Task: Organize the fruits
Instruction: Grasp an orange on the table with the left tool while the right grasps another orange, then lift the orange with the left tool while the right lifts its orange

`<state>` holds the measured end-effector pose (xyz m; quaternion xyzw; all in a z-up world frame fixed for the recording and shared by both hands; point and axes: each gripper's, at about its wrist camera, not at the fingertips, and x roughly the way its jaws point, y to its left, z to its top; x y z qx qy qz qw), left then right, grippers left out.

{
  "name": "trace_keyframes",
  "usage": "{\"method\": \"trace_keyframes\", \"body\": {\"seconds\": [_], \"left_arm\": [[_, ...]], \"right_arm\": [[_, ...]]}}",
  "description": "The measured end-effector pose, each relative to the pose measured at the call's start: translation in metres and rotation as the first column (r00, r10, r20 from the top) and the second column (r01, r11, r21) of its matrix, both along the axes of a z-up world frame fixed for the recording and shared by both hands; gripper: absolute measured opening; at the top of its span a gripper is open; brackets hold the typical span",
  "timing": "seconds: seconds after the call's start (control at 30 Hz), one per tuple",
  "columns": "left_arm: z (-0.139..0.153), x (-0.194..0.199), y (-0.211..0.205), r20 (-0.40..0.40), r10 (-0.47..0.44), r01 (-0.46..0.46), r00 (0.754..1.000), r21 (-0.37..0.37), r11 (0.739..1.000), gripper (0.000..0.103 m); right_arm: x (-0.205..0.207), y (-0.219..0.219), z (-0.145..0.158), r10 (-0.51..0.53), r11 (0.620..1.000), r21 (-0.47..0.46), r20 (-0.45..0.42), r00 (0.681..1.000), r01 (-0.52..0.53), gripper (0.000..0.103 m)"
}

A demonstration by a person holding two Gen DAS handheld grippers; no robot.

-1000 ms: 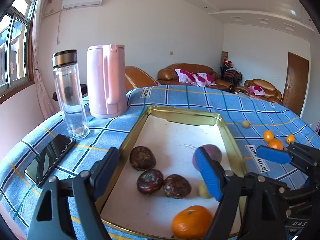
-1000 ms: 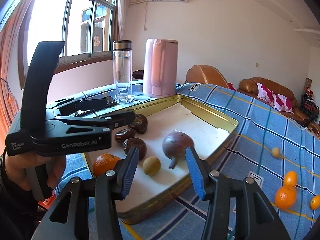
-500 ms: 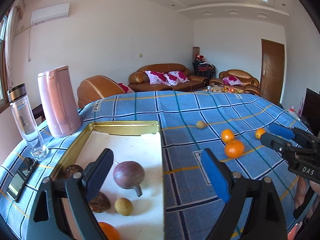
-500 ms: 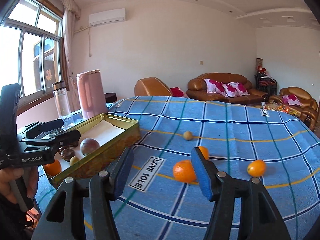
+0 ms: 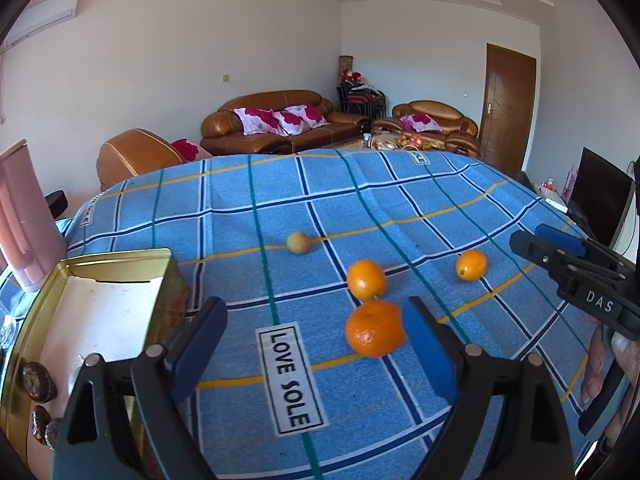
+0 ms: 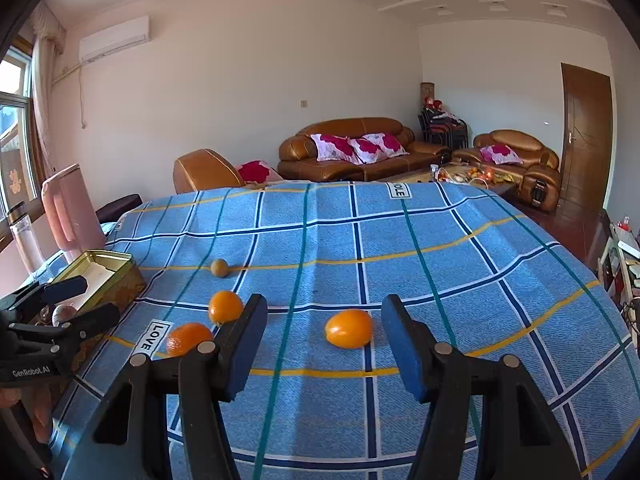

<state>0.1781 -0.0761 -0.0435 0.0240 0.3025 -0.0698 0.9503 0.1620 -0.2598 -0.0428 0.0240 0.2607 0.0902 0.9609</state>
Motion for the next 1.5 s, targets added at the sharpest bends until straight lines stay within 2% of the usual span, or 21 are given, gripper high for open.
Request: {"method": "trace_keyframes", "body": {"seconds": [0.27, 0.37, 0.43, 0.5, 0.6, 0.7, 0.73, 0.77, 0.9, 1.07, 1.5], "left_arm": [[-0.034, 0.037, -0.034, -0.125, -0.073, 0.075, 0.989, 0.01, 0.997, 0.088], [-0.04, 0.044, -0.033, -0.177, -0.105, 0.102, 0.979, -0.025, 0.994, 0.081], [-0.043, 0.047, -0.032, -0.202, -0.118, 0.112, 0.972, -0.043, 0.993, 0.081], [-0.047, 0.05, -0.032, -0.224, -0.127, 0.118, 0.966, -0.053, 0.992, 0.075], [-0.051, 0.054, -0.031, -0.253, -0.14, 0.126, 0.957, -0.071, 0.989, 0.061], [-0.053, 0.056, -0.029, -0.272, -0.145, 0.125, 0.951, -0.09, 0.988, 0.056], [-0.053, 0.056, -0.029, -0.269, -0.154, 0.132, 0.951, -0.097, 0.986, 0.05], [-0.053, 0.055, -0.029, -0.267, -0.155, 0.133, 0.951, -0.099, 0.986, 0.05], [-0.052, 0.056, -0.018, -0.265, -0.147, 0.11, 0.953, -0.15, 0.983, 0.05], [-0.051, 0.056, -0.007, -0.255, -0.128, 0.079, 0.958, -0.195, 0.978, 0.05], [-0.028, 0.034, -0.004, -0.091, -0.075, 0.061, 0.993, -0.154, 0.986, 0.05]], "right_arm": [[0.041, -0.005, -0.023, -0.036, 0.999, -0.032, -0.145, 0.989, 0.031, 0.061], [0.053, 0.0, -0.034, -0.022, 0.999, -0.033, -0.189, 0.982, 0.016, 0.061], [0.059, 0.005, -0.04, -0.024, 0.999, -0.051, -0.21, 0.977, 0.013, 0.061], [0.067, 0.009, -0.047, -0.022, 0.999, -0.052, -0.245, 0.969, 0.009, 0.06], [0.072, 0.012, -0.048, -0.041, 0.997, -0.07, -0.25, 0.967, 0.024, 0.058], [0.08, 0.012, -0.055, -0.036, 0.997, -0.07, -0.306, 0.952, 0.015, 0.048], [0.082, 0.01, -0.058, -0.033, 0.998, -0.059, -0.324, 0.945, 0.014, 0.045], [0.083, 0.008, -0.059, -0.025, 0.999, -0.043, -0.333, 0.943, 0.011, 0.045], [0.081, 0.005, -0.057, -0.002, 1.0, -0.015, -0.323, 0.946, -0.003, 0.045], [0.07, 0.011, -0.047, 0.027, 0.999, -0.021, -0.254, 0.967, -0.033, 0.045], [0.044, 0.034, -0.028, 0.131, 0.989, -0.06, -0.108, 0.985, -0.138, 0.045]]}}
